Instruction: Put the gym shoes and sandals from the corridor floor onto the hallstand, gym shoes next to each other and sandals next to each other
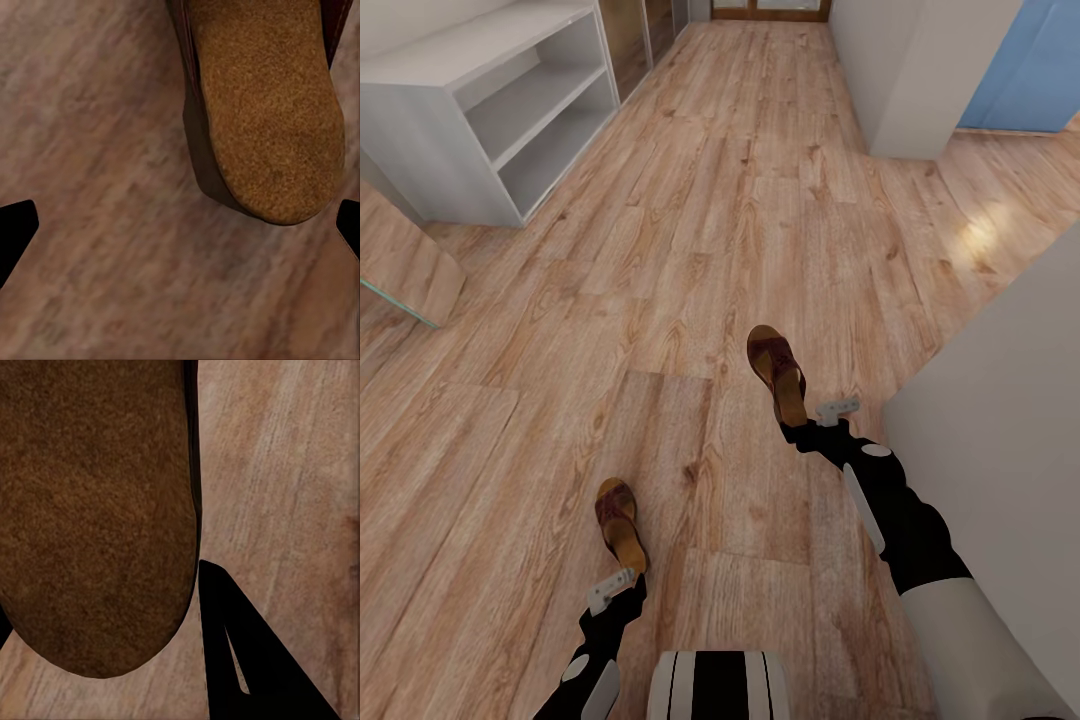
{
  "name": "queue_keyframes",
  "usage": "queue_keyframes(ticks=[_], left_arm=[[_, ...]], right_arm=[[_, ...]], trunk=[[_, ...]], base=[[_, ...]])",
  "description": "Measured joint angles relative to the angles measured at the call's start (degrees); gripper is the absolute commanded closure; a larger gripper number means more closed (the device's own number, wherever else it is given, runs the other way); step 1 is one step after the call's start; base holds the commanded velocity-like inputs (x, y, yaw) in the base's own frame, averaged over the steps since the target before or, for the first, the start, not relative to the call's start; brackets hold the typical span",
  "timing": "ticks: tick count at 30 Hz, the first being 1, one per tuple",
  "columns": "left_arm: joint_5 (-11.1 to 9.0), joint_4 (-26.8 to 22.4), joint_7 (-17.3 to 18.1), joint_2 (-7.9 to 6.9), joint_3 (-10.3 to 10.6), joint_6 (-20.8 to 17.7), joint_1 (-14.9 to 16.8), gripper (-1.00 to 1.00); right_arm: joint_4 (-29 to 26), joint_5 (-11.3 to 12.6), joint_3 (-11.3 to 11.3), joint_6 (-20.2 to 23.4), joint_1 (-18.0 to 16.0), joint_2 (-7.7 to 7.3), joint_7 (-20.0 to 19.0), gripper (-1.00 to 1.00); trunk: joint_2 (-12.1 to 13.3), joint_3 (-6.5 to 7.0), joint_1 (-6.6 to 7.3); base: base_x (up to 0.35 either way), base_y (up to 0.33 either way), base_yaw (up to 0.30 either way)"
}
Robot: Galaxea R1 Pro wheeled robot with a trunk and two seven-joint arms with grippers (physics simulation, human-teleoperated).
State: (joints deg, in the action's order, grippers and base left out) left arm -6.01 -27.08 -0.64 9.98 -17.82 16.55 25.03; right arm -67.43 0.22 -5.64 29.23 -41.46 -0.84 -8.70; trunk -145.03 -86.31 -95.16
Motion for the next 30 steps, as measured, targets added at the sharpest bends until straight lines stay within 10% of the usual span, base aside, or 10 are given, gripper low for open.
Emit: queue_keyframes(ticks=[30], left_arm=[[0.0, 0.0, 0.1, 0.0, 0.0, 0.0, 0.0, -1.0]], right_arm=[[0.0, 0.0, 0.0, 0.0, 0.0, 0.0, 0.0, 1.0]], trunk=[[0.0, 0.0, 0.01]], base=[[0.054, -0.025, 0.0]])
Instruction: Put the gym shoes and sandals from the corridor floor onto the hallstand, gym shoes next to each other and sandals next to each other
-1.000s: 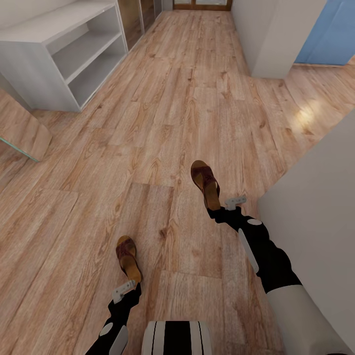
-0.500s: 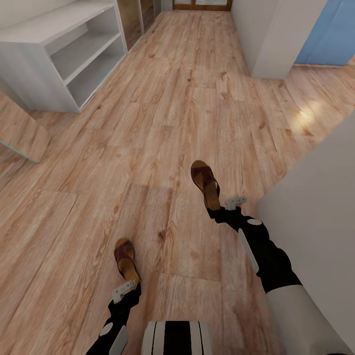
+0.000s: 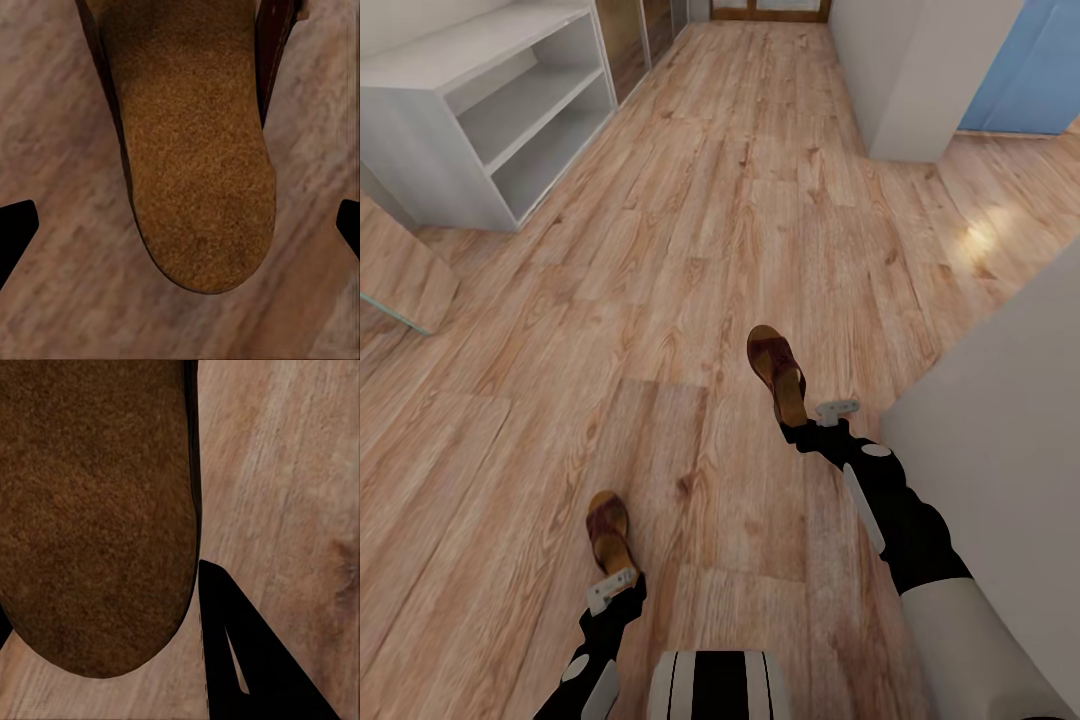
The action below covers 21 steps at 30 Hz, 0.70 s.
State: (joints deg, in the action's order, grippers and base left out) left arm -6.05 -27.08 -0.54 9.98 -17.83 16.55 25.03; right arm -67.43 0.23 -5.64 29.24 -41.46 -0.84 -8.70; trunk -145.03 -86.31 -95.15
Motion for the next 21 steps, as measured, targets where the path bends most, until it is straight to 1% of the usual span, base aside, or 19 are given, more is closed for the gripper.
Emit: queue_keyframes(ticks=[10, 16, 21], left_arm=[[0.0, 0.0, 0.0, 0.0, 0.0, 0.0, 0.0, -1.0], [0.0, 0.0, 0.0, 0.0, 0.0, 0.0, 0.0, -1.0], [0.0, 0.0, 0.0, 0.0, 0.0, 0.0, 0.0, -1.0]], right_arm=[[0.0, 0.0, 0.0, 0.0, 0.0, 0.0, 0.0, 1.0], [0.0, 0.0, 0.0, 0.0, 0.0, 0.0, 0.0, 1.0], [0.0, 0.0, 0.0, 0.0, 0.0, 0.0, 0.0, 1.0]], trunk=[[0.0, 0.0, -0.01], [0.0, 0.0, 0.01], [0.0, 0.0, -0.01]], base=[[0.021, -0.005, 0.0], [0.172, 0.0, 0.0], [0.053, 0.0, 0.0]])
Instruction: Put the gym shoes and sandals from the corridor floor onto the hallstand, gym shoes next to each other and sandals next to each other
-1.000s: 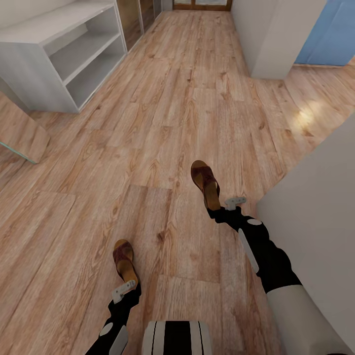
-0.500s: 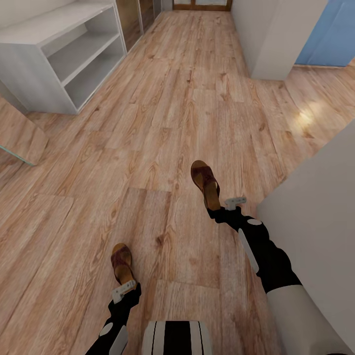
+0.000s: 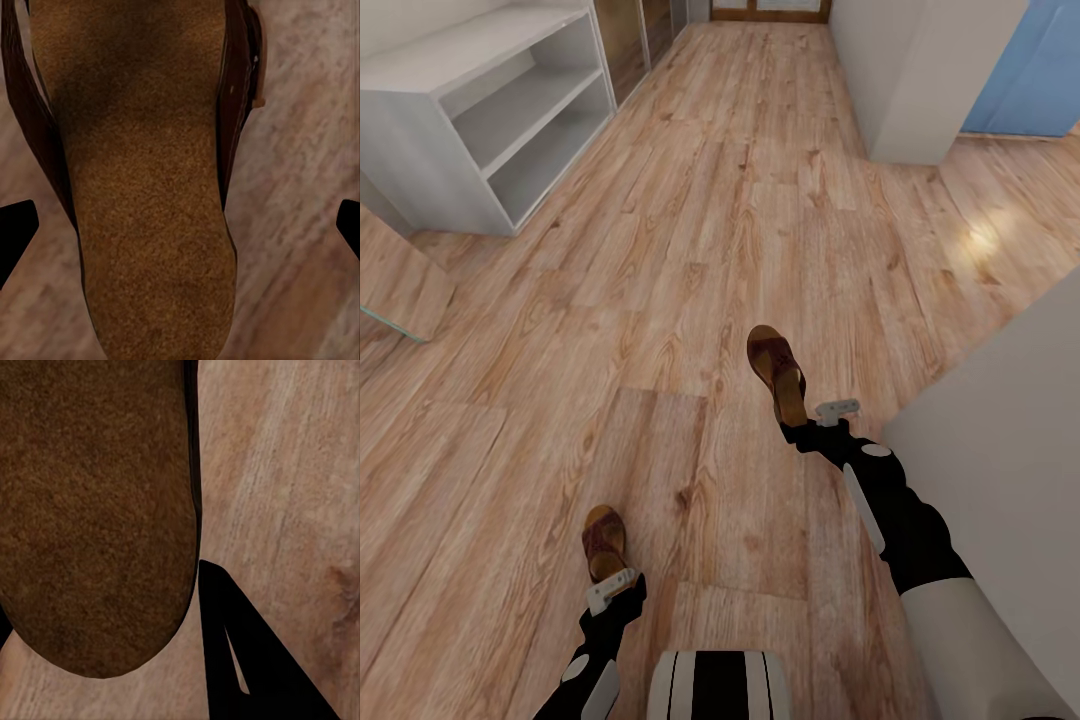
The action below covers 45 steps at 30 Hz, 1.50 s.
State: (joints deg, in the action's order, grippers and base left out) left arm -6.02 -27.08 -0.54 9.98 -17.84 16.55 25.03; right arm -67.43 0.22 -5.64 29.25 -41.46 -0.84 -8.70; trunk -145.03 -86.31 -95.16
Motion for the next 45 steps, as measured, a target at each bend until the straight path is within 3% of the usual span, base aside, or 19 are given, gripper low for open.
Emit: queue_keyframes(ticks=[34, 45], left_arm=[[0.0, 0.3, 0.0, 0.0, -0.1, 0.2, 0.0, -1.0], [0.0, 0.2, 0.0, 0.0, -0.2, 0.2, 0.0, -1.0]], right_arm=[[0.0, 0.0, 0.0, 0.0, 0.0, 0.0, 0.0, 1.0], [0.0, 0.0, 0.0, 0.0, 0.0, 0.0, 0.0, 1.0]], trunk=[[0.0, -0.09, 0.0], [-0.1, -1.84, -0.11]], base=[[0.001, 0.0, 0.0], [0.0, 0.0, 0.0]])
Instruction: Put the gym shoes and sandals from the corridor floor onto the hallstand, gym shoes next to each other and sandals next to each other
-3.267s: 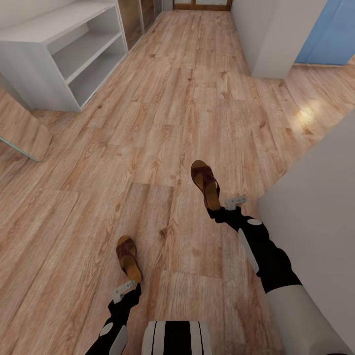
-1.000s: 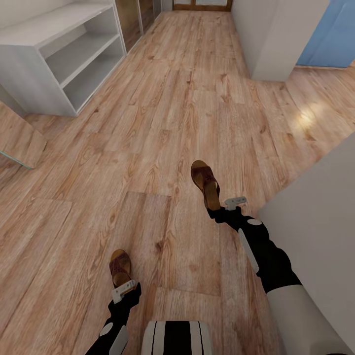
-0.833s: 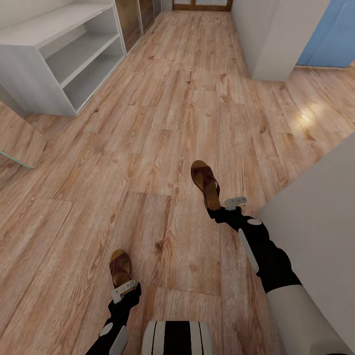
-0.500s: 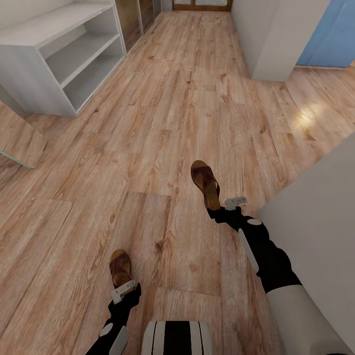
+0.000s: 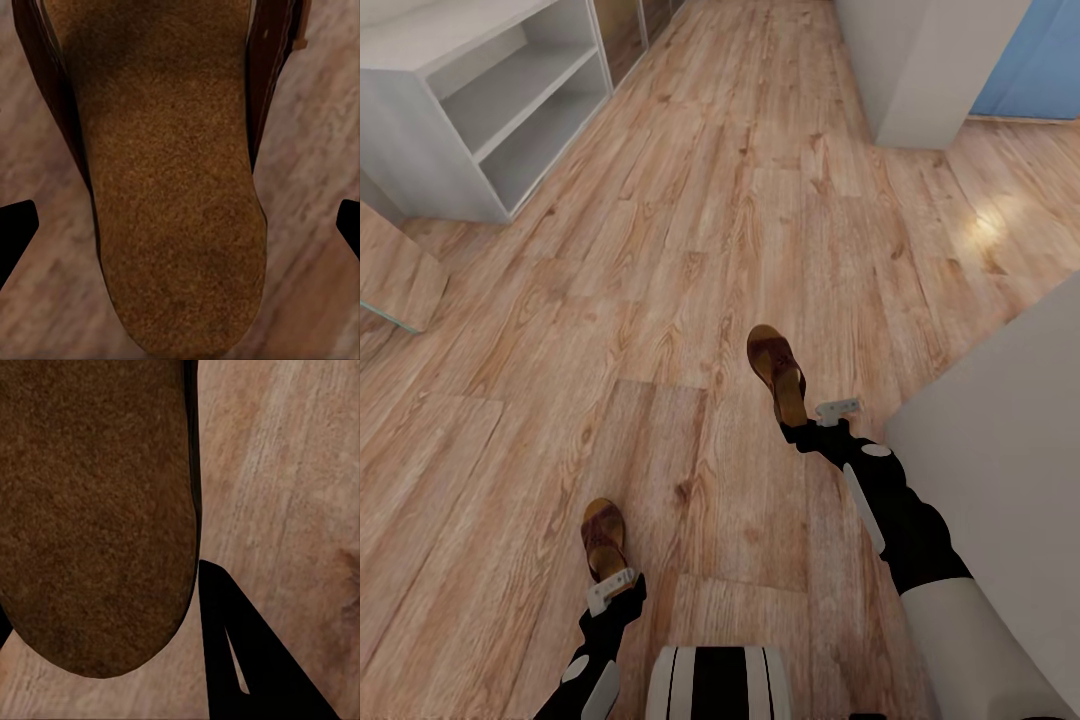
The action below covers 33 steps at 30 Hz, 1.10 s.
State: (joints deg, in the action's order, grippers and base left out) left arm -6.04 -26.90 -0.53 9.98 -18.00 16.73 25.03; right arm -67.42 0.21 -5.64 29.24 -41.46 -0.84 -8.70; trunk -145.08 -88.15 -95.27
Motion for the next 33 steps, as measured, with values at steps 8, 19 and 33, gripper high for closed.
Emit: queue_keyframes(ticks=[8, 19, 33], left_arm=[[0.0, 0.0, 0.0, 0.0, 0.0, 0.0, 0.0, -1.0], [0.0, 0.0, 0.0, 0.0, 0.0, 0.0, 0.0, -1.0], [0.0, 0.0, 0.0, 0.0, 0.0, 0.0, 0.0, -1.0]], right_arm=[[0.0, 0.0, 0.0, 0.0, 0.0, 0.0, 0.0, 1.0], [0.0, 0.0, 0.0, 0.0, 0.0, 0.0, 0.0, 1.0], [0.0, 0.0, 0.0, 0.0, 0.0, 0.0, 0.0, 1.0]], trunk=[[0.0, -0.21, 0.0], [0.0, -1.29, -0.08], [-0.1, -2.93, -0.26]], base=[[0.0, 0.0, 0.0], [0.0, 0.0, 0.0], [0.0, 0.0, 0.0]])
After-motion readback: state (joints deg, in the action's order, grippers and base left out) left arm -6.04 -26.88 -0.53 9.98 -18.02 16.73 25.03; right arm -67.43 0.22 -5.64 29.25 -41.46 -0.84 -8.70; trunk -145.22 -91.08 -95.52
